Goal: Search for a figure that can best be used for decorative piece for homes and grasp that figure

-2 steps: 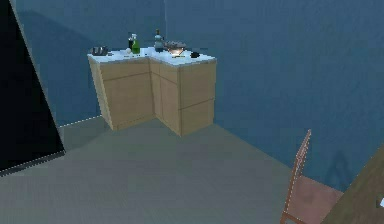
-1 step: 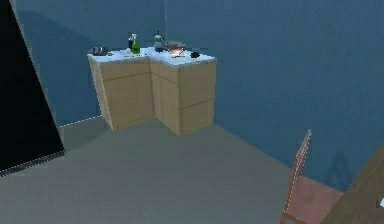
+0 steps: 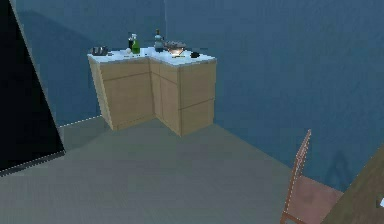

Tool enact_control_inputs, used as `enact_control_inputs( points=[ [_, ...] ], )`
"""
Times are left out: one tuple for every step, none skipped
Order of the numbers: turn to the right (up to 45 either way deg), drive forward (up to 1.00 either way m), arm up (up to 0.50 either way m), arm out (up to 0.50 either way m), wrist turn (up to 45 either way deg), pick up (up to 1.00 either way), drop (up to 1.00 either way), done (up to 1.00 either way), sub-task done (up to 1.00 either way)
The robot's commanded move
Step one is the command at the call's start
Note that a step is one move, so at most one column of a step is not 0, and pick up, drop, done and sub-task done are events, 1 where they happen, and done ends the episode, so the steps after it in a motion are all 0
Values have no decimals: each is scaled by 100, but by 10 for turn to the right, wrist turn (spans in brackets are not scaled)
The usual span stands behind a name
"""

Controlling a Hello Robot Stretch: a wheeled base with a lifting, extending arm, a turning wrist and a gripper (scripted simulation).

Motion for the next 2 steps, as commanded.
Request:
enact_control_inputs(
  points=[
    [0,0,6,0,0,0,0,0,0],
    [0,0,0,0,0,0,0,100,0]
  ],
)
